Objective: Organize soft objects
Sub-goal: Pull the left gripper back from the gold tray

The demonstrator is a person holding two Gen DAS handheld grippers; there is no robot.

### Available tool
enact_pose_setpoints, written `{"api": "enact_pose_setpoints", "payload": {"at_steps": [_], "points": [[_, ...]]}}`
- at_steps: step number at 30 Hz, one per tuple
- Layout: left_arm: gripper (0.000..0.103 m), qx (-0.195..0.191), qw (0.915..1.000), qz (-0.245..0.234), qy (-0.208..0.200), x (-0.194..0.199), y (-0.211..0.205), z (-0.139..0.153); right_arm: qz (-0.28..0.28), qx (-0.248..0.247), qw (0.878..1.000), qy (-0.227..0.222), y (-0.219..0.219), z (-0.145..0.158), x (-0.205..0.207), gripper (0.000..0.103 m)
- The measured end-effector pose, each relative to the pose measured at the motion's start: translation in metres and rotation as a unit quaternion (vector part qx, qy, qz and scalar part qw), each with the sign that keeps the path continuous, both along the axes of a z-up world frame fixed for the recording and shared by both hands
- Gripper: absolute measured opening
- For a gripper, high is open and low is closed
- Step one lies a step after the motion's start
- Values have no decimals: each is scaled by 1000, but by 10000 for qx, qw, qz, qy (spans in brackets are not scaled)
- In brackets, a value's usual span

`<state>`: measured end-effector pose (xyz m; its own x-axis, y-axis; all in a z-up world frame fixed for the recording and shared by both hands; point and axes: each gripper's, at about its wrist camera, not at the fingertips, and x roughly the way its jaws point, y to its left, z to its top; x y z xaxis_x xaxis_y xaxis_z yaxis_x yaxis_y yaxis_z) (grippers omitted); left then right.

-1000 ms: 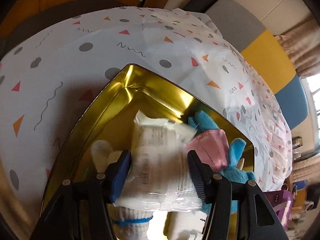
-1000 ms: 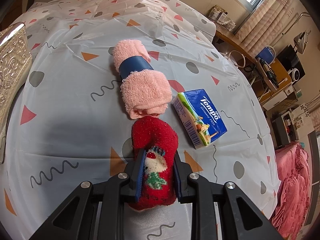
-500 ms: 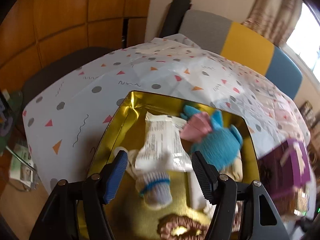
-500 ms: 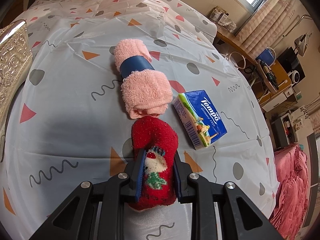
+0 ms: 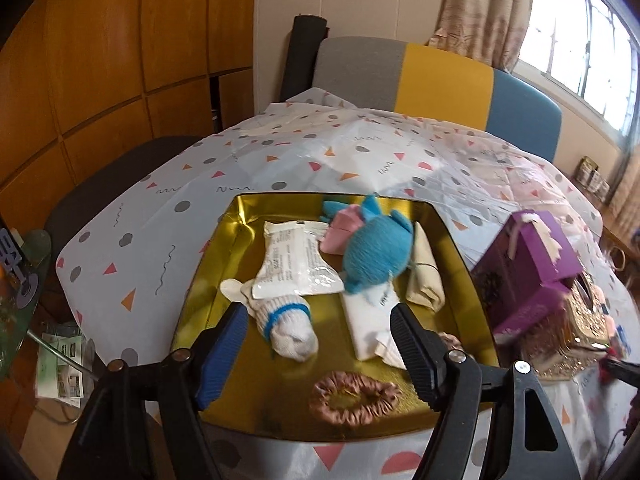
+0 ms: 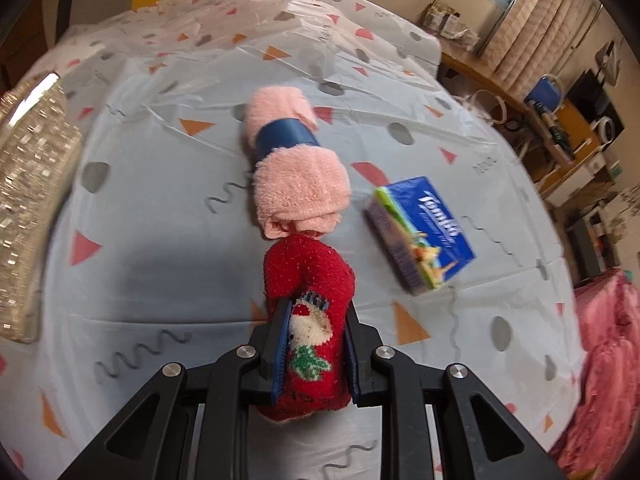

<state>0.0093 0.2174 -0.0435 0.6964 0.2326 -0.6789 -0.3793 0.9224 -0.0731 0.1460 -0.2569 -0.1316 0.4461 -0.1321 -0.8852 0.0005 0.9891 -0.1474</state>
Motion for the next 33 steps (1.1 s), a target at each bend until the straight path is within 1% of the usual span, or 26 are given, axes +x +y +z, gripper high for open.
{"api": "enact_pose_setpoints", "payload": {"at_steps": [1,3,5,7,9,17,22,26,30,33], "points": [[75,-1,10000,-46,-7,-1,-3,1,185,152,9997,13,6,0,0,22],[75,20,9999,-129,2,-2,-10,1,544,216,9983,41,20,-2,-3,22],[75,15,9998,-211,-9,-3,-15,2,857,46,9963,8,35,-4,-7,22],[76,33,9996,-272,-23,-3,-20,3,956,-145,9953,-27,41,-6,-8,23],[76,68,9994,-337,-20,-4,-25,4,977,-163,9951,-33,41,-7,-9,24],[77,197,9978,-633,84,-2,-49,3,945,-99,9955,-3,38,-7,-4,24],[77,274,9953,-916,171,0,-69,0,962,-171,9952,-77,40,-8,0,24],[77,350,9917,-1211,258,3,-87,-4,1003,-260,9945,-141,44,-9,-1,24],[77,374,9892,-1383,315,3,-99,-7,899,-145,9957,-151,43,-8,2,24],[77,434,9870,-1501,384,3,-106,-11,762,142,9969,-122,39,-7,6,24]]}}
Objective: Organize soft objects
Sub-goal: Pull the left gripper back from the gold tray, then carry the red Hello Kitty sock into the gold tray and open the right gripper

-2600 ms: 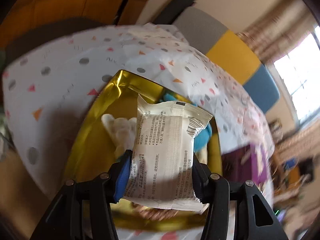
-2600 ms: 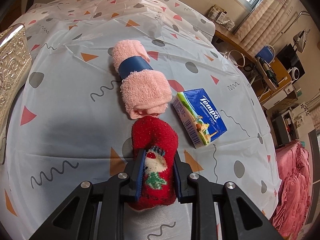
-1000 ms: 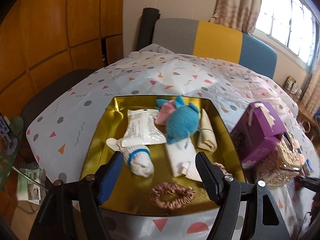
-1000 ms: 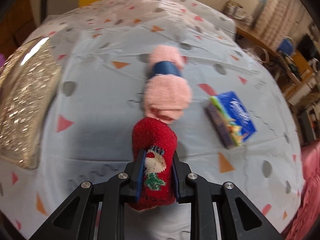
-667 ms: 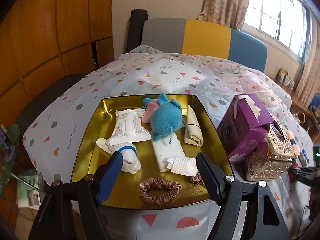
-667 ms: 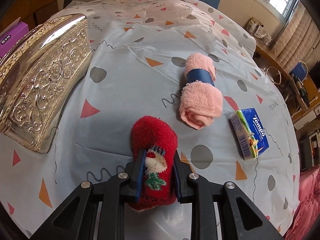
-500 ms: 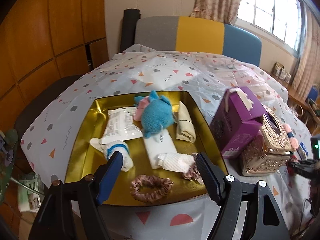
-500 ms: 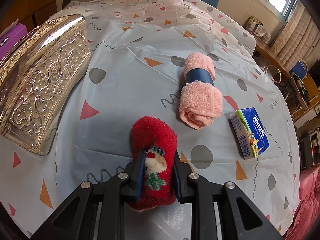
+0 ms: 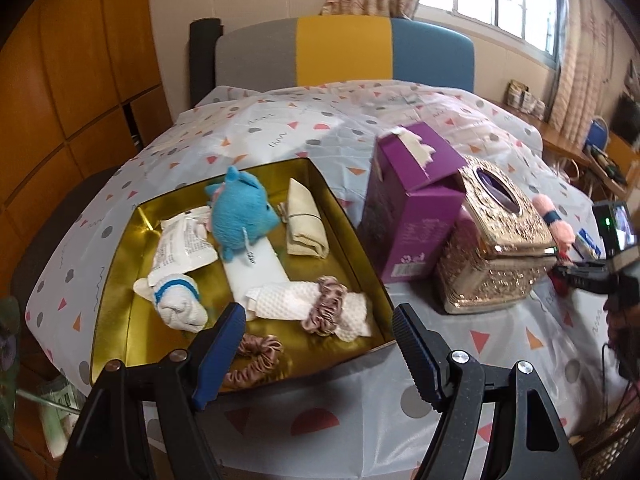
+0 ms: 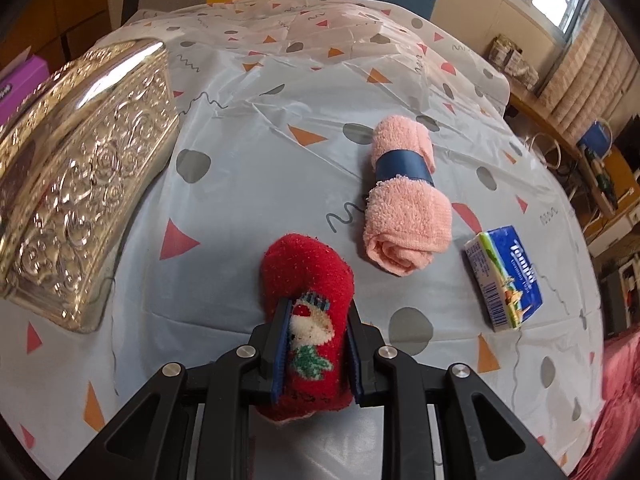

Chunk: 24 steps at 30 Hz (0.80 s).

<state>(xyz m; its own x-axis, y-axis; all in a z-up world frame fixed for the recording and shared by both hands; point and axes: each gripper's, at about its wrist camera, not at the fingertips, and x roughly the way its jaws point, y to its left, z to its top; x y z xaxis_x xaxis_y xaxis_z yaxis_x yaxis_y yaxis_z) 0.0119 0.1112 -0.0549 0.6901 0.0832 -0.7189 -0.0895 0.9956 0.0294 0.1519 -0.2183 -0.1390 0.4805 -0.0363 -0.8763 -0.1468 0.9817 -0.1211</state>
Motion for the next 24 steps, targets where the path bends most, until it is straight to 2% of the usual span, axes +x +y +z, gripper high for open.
{"api": "enact_pose_setpoints", "payload": {"at_steps": [4,10,17,24], "points": [[77,-37,9999,-111,108,0,-5,-6,-91,160,9998,-16,-1,-1,2,24],[77,-54,9997,-210,110,-5,-7,-8,-68,-175,9996,-218,11,-3,3,24],[77,-211,9996,-137,140,-10,9,-10,-227,-243,9991,-273,14,-2,4,23],[77,-367,9992,102,88,-18,40,-10,-748,446,9962,18,-5,1,15,22]]}}
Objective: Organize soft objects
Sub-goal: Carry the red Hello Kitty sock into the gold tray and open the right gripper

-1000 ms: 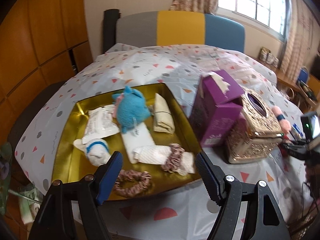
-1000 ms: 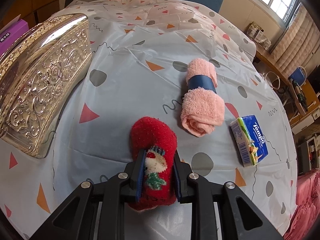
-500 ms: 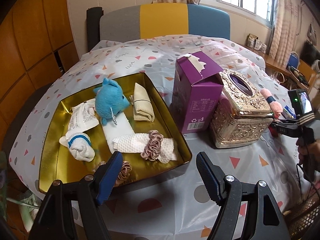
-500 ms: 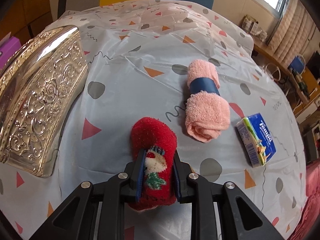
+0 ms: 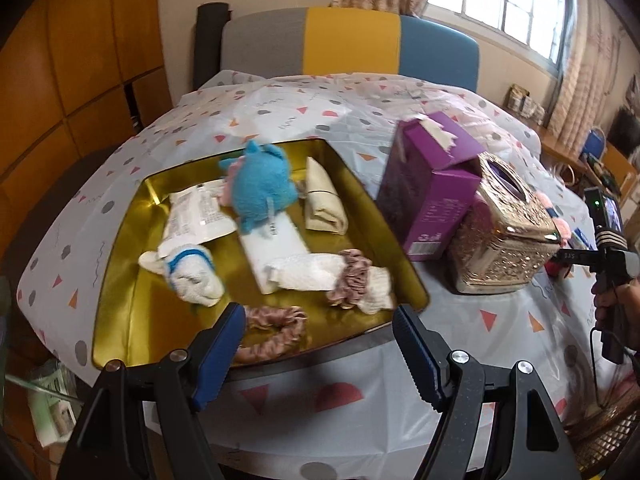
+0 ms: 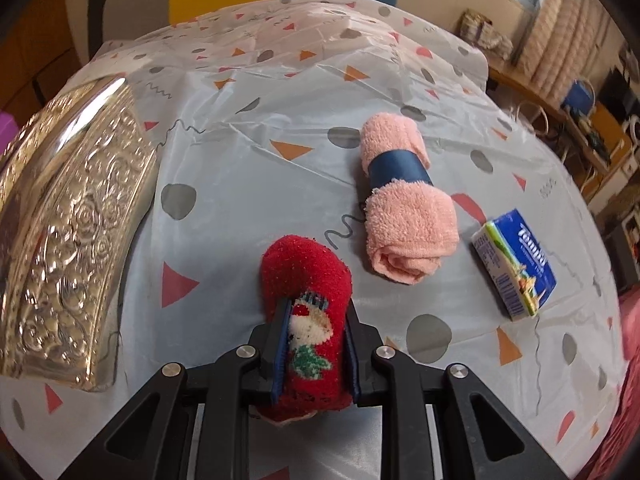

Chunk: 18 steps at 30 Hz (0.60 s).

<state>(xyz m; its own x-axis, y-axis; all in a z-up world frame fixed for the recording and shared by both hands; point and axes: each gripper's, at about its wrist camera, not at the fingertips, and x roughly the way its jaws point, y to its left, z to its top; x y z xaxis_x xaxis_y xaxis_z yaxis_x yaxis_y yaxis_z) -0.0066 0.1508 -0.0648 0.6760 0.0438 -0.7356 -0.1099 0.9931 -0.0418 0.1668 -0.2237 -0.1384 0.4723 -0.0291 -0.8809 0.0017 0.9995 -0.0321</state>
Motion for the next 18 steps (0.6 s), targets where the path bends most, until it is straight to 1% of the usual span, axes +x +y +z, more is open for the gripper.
{"api": "enact_pose_setpoints", "payload": {"at_steps": [3,7,9,11,14,18], "points": [[77,-58,9997,218,-22,-4,17,0,-264,319,9990,165,-8,2,7,22],[77,-213,9985,514,-10,-9,40,-2,-503,585,9968,225,-14,8,18,19],[77,-244,9979,598,7,-13,47,-4,-602,749,9952,185,-16,13,20,19],[77,-169,9973,715,27,-15,52,-7,-640,910,9937,138,-17,21,24,19],[77,-250,9964,803,43,-18,58,-9,-589,1011,9931,-30,-14,37,30,19],[77,-252,9964,811,18,-18,58,-8,-477,1076,9928,-233,-8,57,38,19]]}}
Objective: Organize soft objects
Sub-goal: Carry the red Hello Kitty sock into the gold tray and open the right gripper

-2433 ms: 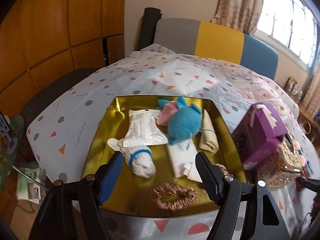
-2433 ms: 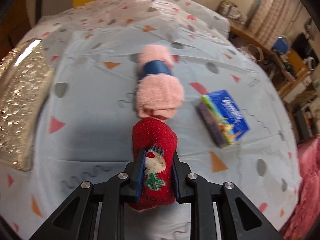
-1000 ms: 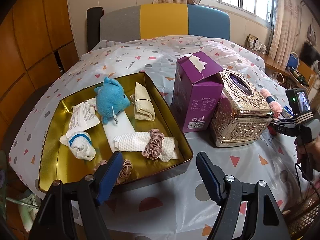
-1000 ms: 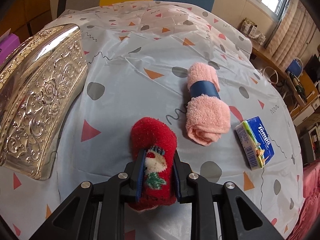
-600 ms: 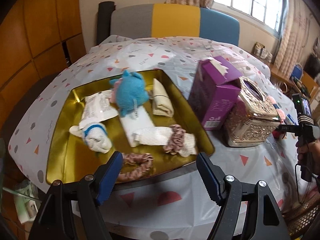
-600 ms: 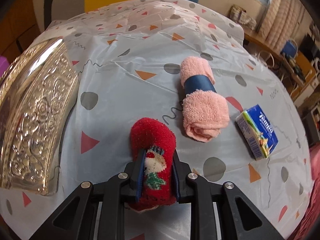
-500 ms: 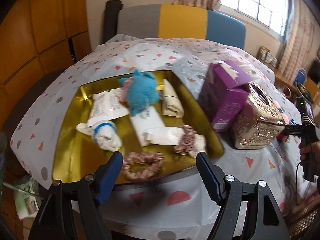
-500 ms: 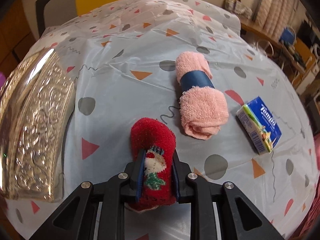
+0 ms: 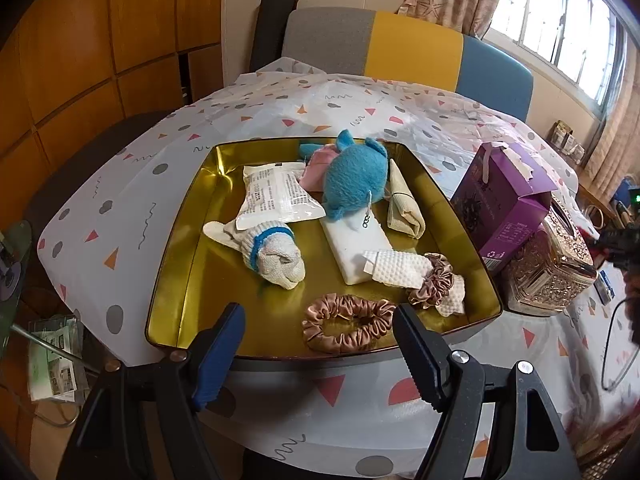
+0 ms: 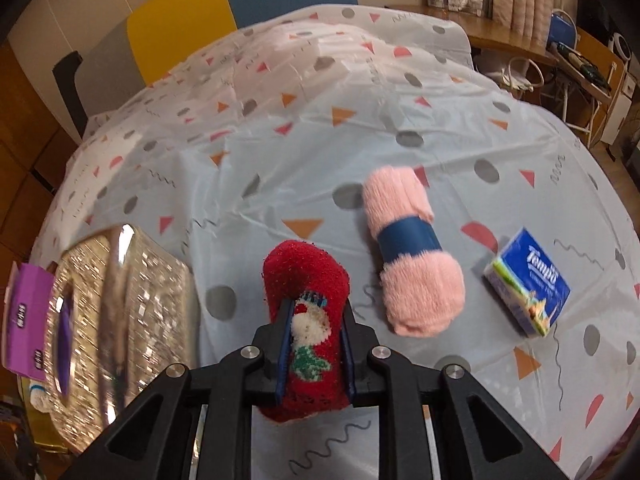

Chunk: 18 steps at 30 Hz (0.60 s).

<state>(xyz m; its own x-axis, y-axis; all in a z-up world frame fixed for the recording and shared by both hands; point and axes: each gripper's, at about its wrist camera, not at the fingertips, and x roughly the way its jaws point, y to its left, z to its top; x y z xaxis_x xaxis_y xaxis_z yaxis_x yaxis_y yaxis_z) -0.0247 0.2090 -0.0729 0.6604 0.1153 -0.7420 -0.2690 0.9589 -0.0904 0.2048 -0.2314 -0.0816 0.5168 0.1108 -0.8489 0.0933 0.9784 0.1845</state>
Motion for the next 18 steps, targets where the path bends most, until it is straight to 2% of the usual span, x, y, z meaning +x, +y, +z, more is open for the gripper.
{"api": "enact_pose_setpoints", "payload": {"at_steps": [6,11,16,18], "points": [[77,65,10000,-21,-6,1,-2,0,301,75,9980,-553,24,43,9,19],[77,37,10000,86,-13,-1,3,0,921,38,9896,-1105,73,86,6,19],[77,42,9997,234,-15,-3,12,0,1848,196,9710,-1503,139,114,-15,19],[77,44,9995,309,-20,-4,16,0,2357,295,9589,-1555,171,119,-31,19]]}}
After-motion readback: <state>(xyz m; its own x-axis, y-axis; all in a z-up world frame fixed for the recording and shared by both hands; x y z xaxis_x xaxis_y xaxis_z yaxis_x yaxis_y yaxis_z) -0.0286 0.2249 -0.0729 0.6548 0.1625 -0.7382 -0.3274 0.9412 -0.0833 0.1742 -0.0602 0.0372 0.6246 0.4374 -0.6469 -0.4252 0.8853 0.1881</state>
